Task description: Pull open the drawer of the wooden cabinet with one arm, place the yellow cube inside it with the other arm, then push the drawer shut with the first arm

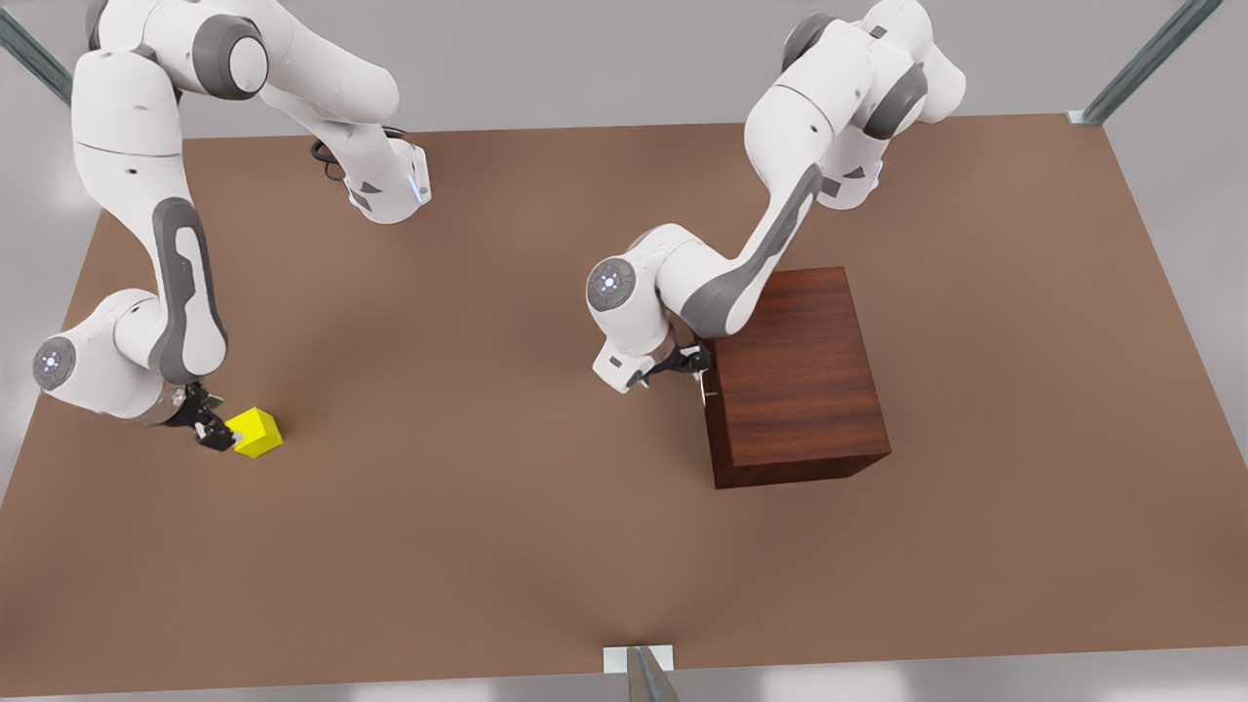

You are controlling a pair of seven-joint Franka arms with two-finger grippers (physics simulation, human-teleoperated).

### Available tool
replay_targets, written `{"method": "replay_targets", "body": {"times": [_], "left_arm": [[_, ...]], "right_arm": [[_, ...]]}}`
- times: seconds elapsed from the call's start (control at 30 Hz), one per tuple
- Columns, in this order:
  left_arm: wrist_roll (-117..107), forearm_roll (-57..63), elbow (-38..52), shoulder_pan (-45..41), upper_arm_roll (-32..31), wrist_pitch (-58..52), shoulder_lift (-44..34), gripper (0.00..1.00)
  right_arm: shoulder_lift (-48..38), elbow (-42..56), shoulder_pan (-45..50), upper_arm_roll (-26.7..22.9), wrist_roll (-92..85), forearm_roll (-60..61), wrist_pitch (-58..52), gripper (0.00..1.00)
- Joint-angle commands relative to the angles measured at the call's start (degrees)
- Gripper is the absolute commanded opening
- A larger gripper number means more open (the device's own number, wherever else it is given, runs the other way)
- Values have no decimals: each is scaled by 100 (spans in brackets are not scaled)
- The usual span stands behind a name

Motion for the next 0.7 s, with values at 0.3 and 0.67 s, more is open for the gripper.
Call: {"method": "replay_targets", "body": {"times": [0.3,0.67], "left_arm": [[-1188,462,-633,-39,0,415,1,100],[-1487,559,-616,-144,0,670,160,100]], "right_arm": [[259,-301,98,0,757,-41,941,100],[461,-433,63,0,765,-235,1311,100]]}}
